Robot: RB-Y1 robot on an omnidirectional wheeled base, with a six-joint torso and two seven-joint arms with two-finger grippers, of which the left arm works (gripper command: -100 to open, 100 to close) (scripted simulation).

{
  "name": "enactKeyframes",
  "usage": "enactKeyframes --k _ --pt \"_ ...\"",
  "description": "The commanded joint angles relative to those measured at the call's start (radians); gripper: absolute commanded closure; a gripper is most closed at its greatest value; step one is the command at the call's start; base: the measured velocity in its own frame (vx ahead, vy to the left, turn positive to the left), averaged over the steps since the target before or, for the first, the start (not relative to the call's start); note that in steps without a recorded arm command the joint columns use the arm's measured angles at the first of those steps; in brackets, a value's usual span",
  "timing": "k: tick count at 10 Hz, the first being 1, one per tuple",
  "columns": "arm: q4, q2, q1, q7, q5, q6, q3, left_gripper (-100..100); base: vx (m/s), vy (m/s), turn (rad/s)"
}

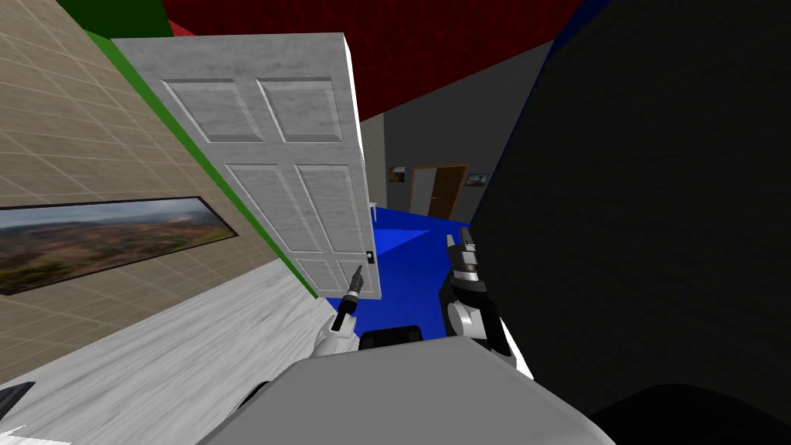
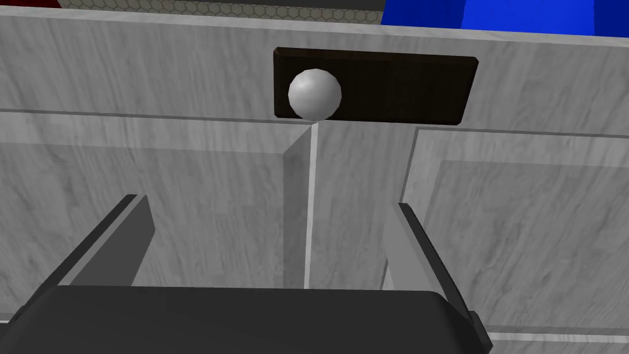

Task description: Push the door open

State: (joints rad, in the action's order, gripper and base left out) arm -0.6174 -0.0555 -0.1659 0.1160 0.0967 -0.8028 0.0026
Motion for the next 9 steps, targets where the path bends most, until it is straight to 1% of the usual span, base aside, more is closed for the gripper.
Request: enactKeyframes --k 1,4,7,8,9 --pt "-0.002 -0.004 0.003 -0.002 -0.001 -0.003 0.002 -100 0.164 -0.045 -0.019" --pt "0.001 -0.007 0.006 -0.006 -0.003 -0.013 0.008 -100 0.205 -0.015 -0.022" --pt "0.004 0.001 0.009 -0.011 -0.005 -0.024 0.014 -100 0.221 -0.016 -0.026" --pt "0.005 -0.001 0.008 -0.01 -0.005 -0.022 0.013 -100 0.089 0.0 0.003" --pt "0.005 -0.001 0.008 -0.01 -0.005 -0.022 0.013 100 -0.019 -0.003 0.004"
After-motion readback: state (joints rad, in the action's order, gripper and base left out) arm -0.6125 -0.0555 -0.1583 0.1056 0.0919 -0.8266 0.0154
